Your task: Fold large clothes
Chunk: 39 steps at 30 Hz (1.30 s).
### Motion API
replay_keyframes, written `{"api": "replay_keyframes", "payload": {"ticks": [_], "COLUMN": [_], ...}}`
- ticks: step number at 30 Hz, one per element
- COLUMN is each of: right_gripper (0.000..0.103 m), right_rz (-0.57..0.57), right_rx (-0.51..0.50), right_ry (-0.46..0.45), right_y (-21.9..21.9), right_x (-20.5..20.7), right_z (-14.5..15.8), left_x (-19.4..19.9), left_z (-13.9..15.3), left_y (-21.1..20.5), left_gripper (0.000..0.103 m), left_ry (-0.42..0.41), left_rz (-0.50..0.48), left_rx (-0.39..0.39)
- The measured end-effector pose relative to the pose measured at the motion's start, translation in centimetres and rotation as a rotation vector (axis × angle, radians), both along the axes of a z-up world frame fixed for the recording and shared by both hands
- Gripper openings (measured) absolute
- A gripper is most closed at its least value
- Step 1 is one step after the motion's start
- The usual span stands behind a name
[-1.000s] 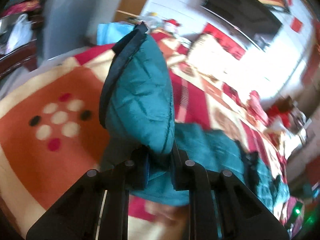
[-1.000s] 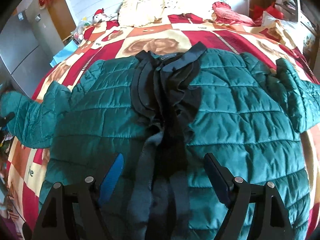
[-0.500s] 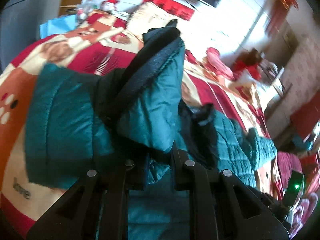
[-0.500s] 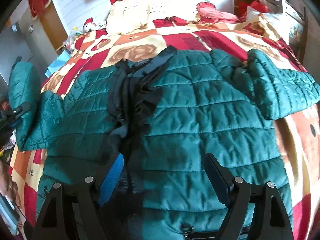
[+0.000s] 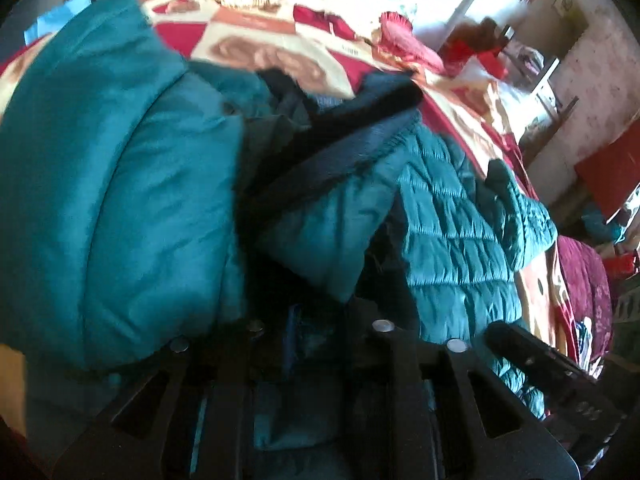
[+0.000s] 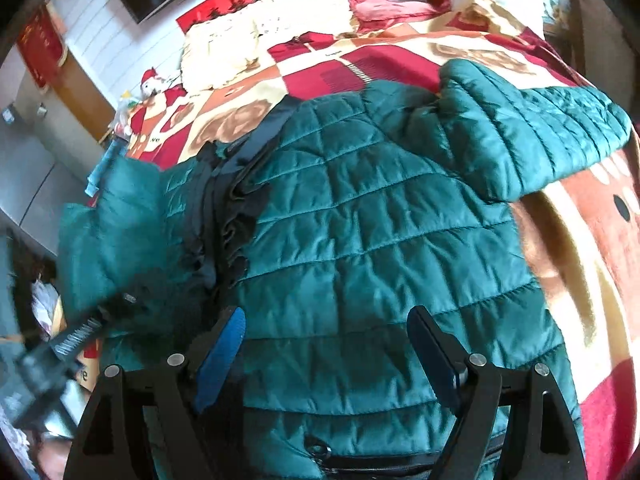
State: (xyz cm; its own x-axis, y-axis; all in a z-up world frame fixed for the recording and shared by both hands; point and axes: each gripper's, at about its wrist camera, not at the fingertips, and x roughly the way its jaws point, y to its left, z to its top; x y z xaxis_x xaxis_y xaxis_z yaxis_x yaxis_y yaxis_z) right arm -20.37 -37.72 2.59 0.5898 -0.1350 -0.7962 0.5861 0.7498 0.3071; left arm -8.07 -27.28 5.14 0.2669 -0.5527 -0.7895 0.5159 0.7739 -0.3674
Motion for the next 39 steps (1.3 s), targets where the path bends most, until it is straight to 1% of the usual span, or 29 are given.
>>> {"api": "replay_keyframes", "payload": {"ticks": [1, 3, 5, 9, 13, 17, 19, 21, 22, 25, 26, 27, 29, 30, 31, 32, 33, 35, 37, 39], "right_gripper": [0.082, 0.084, 0.086, 0.086, 0.086, 0.086, 0.086, 0.086, 0.086, 0.086, 0.086, 0.086, 0.086, 0.082, 0.066, 0.056, 0.048, 0.041, 0.028, 0.024], "right_rz": [-0.001, -0.007, -0.007, 0.004, 0.039, 0.048, 0.059, 0.071, 0.076, 0.093, 0.099, 0.107, 0.123, 0.132, 0.143, 0.168, 0.182, 0.203, 0.212, 0.203], "right_rx": [0.007, 0.033, 0.051, 0.069, 0.114, 0.154, 0.170, 0.171, 0.168, 0.159, 0.153, 0.142, 0.115, 0.105, 0.102, 0.096, 0.073, -0.005, -0.058, -0.102], "right_ry": [-0.004, -0.018, -0.029, -0.038, -0.054, -0.063, -0.067, -0.073, -0.073, -0.056, -0.049, -0.042, -0.028, -0.025, -0.027, -0.024, -0.017, -0.013, -0.023, -0.044], "right_y": [-0.2, -0.5, -0.5, 0.0, 0.6, 0.8, 1.1, 1.5, 1.7, 2.3, 2.5, 2.7, 3.0, 3.1, 3.2, 3.6, 3.9, 4.6, 4.9, 4.6], "right_x": [-0.2, -0.5, -0.7, -0.4, 0.8, 2.3, 3.4, 4.6, 5.1, 6.8, 7.4, 7.9, 8.9, 9.3, 9.5, 9.9, 10.1, 10.2, 10.1, 9.7], "right_z": [0.0, 0.0, -0.1, 0.0, -0.2, -0.7, -0.9, -0.9, -0.9, -1.2, -1.4, -1.5, -1.8, -1.9, -2.0, -2.0, -2.0, -1.5, -0.6, 0.7], "left_x": [-0.2, -0.8, -1.4, -2.5, -2.7, -2.4, -2.0, -1.5, -1.1, -0.2, 0.0, 0.2, 0.2, 0.2, 0.2, 0.1, 0.2, 0.3, 0.5, 0.7], "left_z": [0.1, 0.8, 1.7, 3.7, 5.2, 5.1, 4.2, 3.1, 2.5, 0.7, 0.4, 0.1, -0.6, -0.7, -0.9, -1.0, -0.9, -0.7, -0.6, -0.7], "left_y": [-0.1, 0.1, 0.7, 2.8, 6.5, 10.1, 11.7, 12.5, 12.9, 14.0, 14.2, 14.3, 14.2, 14.2, 14.3, 14.4, 14.4, 14.6, 14.7, 14.7], "left_gripper": [0.026, 0.043, 0.048, 0.049, 0.049, 0.049, 0.049, 0.049, 0.049, 0.049, 0.049, 0.049, 0.049, 0.049, 0.049, 0.049, 0.049, 0.049, 0.049, 0.049], "left_ry": [-0.006, -0.008, -0.007, -0.060, -0.148, -0.228, -0.241, -0.243, -0.230, -0.155, -0.143, -0.137, -0.132, -0.125, -0.117, -0.110, -0.108, -0.113, -0.111, -0.103], "left_rz": [-0.011, -0.044, -0.066, -0.055, 0.011, 0.090, 0.129, 0.168, 0.179, 0.199, 0.205, 0.210, 0.226, 0.229, 0.228, 0.227, 0.228, 0.238, 0.248, 0.254], "left_rx": [-0.004, -0.013, -0.018, 0.010, 0.069, 0.131, 0.161, 0.212, 0.226, 0.186, 0.177, 0.178, 0.203, 0.202, 0.191, 0.178, 0.171, 0.167, 0.172, 0.177]}}
